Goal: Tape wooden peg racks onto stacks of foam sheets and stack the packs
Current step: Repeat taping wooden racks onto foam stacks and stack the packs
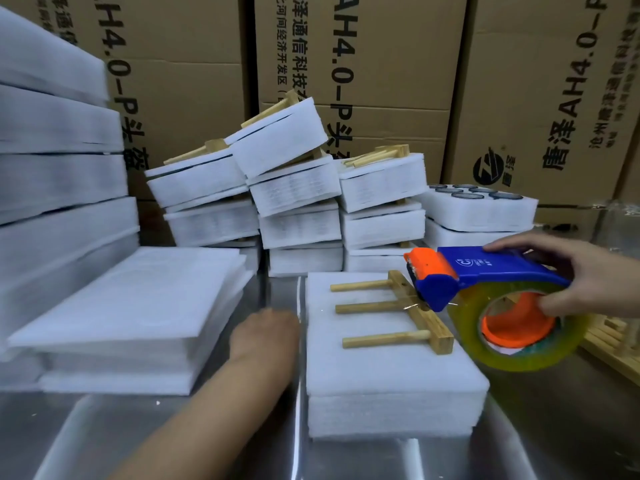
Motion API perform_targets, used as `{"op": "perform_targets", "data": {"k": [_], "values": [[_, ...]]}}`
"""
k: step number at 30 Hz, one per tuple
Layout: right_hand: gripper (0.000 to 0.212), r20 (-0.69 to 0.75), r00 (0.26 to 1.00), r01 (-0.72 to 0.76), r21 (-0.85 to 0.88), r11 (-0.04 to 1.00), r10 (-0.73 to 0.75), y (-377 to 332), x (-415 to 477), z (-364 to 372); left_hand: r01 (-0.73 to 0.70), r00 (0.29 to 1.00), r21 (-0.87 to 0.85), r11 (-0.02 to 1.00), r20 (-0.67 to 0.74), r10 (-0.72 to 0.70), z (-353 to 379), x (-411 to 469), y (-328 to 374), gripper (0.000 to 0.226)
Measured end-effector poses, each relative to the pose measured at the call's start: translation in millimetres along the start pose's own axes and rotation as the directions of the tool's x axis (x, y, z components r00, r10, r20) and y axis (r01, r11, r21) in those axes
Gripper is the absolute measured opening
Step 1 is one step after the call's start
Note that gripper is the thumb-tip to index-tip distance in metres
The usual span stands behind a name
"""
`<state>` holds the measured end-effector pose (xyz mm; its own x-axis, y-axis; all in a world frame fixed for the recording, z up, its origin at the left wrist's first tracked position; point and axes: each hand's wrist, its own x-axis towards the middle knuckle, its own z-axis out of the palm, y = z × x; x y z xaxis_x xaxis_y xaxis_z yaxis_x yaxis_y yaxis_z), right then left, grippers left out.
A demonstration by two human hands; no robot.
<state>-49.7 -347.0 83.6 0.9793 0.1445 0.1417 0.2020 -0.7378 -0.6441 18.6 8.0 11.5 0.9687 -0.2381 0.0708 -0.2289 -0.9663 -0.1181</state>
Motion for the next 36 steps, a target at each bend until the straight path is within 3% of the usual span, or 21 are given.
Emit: {"op": "perform_targets", "data": {"k": [5, 11, 16, 21, 26, 30, 34, 36], "values": [[0.088, -0.049, 0.998, 0.033, 0.045, 0.998, -0.031, 22.2, -3.3, 10.9, 0.004, 0.993, -0.183, 0.983, 0.12, 0.018, 5.2, 9.7, 4.3, 0.024], [0.088, -0.092, 0.995, 0.037, 0.142, 0.989, -0.024, 43.3, -5.0, 21.8, 0.043, 0.997, -0.122, 0.992, -0.057, -0.05, 17.5, 8.5, 7.1, 0.036], [0.087, -0.09, 0.996, 0.045, 0.231, 0.972, -0.025, 51.0, -5.3, 25.7, 0.004, 0.988, -0.072, 0.997, -0.151, -0.015, 20.8, 7.6, 5.8, 0.036], [0.09, -0.125, 0.992, 0.052, 0.308, 0.95, -0.014, 50.3, -12.9, 38.7, -0.025, 0.991, -0.067, 0.997, -0.136, 0.015, 20.5, 7.7, -4.6, 0.047], [0.091, -0.148, 0.989, 0.063, 0.33, 0.942, -0.014, 46.5, -17.4, 47.2, -0.031, 0.999, -0.226, 0.974, -0.041, 0.023, 6.8, 17.2, -19.7, 0.052], [0.091, -0.144, 0.989, 0.032, 0.342, 0.939, 0.019, 41.2, -20.7, 48.7, 0.016, 0.993, -0.252, 0.968, -0.106, -0.044, -23.0, 34.7, -30.5, 0.062], [0.092, -0.141, 0.99, 0.015, 0.311, 0.95, 0.03, 35.3, -23.2, 48.9, 0.077, 0.993, -0.228, 0.971, -0.066, -0.094, -33.5, 33.7, -33.0, 0.052], [0.092, -0.139, 0.99, 0.015, 0.304, 0.952, 0.029, 35.0, -23.9, 49.2, 0.057, 0.981, -0.322, 0.945, -0.155, -0.112, -33.2, 29.9, -33.6, 0.046]]}}
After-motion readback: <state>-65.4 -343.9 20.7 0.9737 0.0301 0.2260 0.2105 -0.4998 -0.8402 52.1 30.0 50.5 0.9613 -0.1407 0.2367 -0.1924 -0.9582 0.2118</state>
